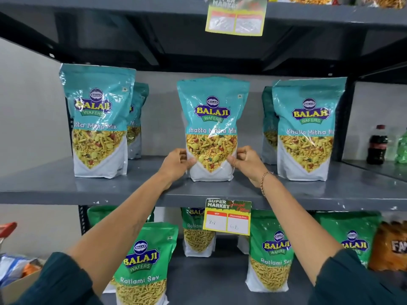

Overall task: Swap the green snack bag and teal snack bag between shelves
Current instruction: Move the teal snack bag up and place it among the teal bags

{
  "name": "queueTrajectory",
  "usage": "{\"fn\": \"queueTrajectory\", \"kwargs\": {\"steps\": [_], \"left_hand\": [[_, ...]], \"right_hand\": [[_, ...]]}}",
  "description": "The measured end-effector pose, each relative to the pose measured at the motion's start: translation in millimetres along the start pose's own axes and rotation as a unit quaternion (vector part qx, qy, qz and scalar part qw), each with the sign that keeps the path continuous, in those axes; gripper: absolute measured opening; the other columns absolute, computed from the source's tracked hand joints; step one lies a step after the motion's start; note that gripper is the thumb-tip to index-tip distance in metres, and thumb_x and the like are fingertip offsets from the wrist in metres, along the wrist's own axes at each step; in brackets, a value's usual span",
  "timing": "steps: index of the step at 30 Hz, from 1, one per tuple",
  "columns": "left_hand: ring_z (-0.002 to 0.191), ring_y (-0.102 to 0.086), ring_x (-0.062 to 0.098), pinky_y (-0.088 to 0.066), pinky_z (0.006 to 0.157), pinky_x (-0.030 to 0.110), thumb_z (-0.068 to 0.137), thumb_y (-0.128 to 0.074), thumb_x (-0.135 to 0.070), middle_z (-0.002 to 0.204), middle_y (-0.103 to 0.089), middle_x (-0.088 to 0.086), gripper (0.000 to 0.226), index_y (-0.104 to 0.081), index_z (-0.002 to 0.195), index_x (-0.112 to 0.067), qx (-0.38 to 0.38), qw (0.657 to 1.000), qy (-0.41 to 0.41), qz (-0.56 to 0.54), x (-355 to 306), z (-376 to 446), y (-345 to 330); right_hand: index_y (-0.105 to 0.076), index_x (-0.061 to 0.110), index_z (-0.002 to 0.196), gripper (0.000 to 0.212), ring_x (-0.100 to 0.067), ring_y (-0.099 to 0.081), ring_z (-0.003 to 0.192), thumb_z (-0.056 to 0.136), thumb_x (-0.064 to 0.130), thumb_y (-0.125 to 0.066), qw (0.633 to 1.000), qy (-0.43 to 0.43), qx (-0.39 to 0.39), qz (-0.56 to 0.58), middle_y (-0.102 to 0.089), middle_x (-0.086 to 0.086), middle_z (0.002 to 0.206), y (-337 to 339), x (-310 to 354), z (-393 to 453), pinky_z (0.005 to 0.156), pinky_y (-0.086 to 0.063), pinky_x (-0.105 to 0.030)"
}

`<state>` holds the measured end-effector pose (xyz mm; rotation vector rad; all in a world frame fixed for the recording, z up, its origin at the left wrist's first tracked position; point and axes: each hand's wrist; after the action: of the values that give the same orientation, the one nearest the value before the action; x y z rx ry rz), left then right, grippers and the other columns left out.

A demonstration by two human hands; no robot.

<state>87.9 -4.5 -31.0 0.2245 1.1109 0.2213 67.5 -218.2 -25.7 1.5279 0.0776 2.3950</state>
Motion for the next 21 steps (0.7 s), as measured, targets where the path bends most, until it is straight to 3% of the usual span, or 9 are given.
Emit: {"fn": "queueTrajectory", "kwargs": {"steps": [5, 10, 13, 15, 18, 21], "left_hand": [[0.102, -0.055, 0.019, -0.046, 0.089, 0.031, 0.085, -0.062, -0.014, 0.11, -0.059, 0.005, 0.034, -0.05, 0.115, -0.006, 0.012, 1.0, 0.008, 0.009, -8, -4, 0], [0.112, -0.057, 0.022, -0.045, 0.101, 0.04, 0.087, -0.06, -0.026, 0.119, -0.063, 0.003, 0.034, -0.057, 0.116, -0.01, 0.013, 0.997, 0.009, 0.074, -7, -10, 3], [0.118, -0.053, 0.027, -0.043, 0.101, 0.038, 0.086, -0.058, -0.03, 0.128, -0.058, 0.008, 0.043, -0.049, 0.124, -0.01, -0.028, 0.994, 0.031, 0.101, -12, -20, 3], [0.121, -0.051, 0.025, -0.04, 0.098, 0.033, 0.089, -0.055, -0.025, 0.134, -0.053, 0.008, 0.049, -0.042, 0.133, -0.009, -0.085, 0.99, 0.01, 0.108, -19, -34, 4], [0.104, -0.056, 0.016, -0.04, 0.085, 0.024, 0.092, -0.048, -0.023, 0.12, -0.063, 0.008, 0.032, -0.054, 0.121, -0.009, -0.147, 0.984, -0.063, 0.08, -31, -64, 7], [0.091, -0.063, 0.016, -0.045, 0.079, 0.024, 0.093, -0.046, -0.025, 0.101, -0.069, 0.006, 0.024, -0.06, 0.105, -0.009, -0.128, 0.987, -0.096, 0.023, -40, -95, 7]], "right_hand": [[-0.044, 0.009, 0.103, 0.032, -0.024, -0.057, 0.105, 0.08, 0.013, -0.066, 1.0, -0.004, -0.003, 0.006, -0.058, -0.018, 0.12, 0, 2, -3, 0.092, -0.049, -0.037], [-0.043, 0.008, 0.11, 0.038, -0.024, -0.056, 0.11, 0.081, 0.015, -0.065, 1.0, -0.012, 0.011, 0.01, -0.058, -0.017, 0.124, 1, 6, -11, 0.094, -0.048, -0.037], [-0.042, 0.007, 0.119, 0.044, -0.02, -0.055, 0.109, 0.082, 0.017, -0.064, 1.0, -0.018, 0.015, -0.011, -0.058, -0.013, 0.124, 2, 9, -20, 0.094, -0.046, -0.034], [-0.045, 0.009, 0.118, 0.041, -0.017, -0.056, 0.105, 0.082, 0.019, -0.063, 0.998, 0.001, -0.029, -0.061, -0.06, -0.007, 0.118, 1, 11, -29, 0.092, -0.046, -0.033], [-0.054, 0.011, 0.109, 0.024, -0.015, -0.058, 0.091, 0.085, 0.014, -0.054, 0.985, 0.034, -0.14, -0.094, -0.061, -0.002, 0.101, -2, 25, -46, 0.081, -0.046, -0.028], [-0.059, 0.012, 0.092, 0.014, -0.019, -0.063, 0.077, 0.087, 0.005, -0.048, 0.992, 0.041, -0.115, 0.028, -0.066, -0.012, 0.091, -13, 40, -73, 0.068, -0.055, -0.028]]}}
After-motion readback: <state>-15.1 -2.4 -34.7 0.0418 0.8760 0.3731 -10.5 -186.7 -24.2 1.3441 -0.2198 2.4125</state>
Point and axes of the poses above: each hand's wrist, its own z-axis towards the middle knuckle, its own y-axis out of the back of the hand, x = y × z
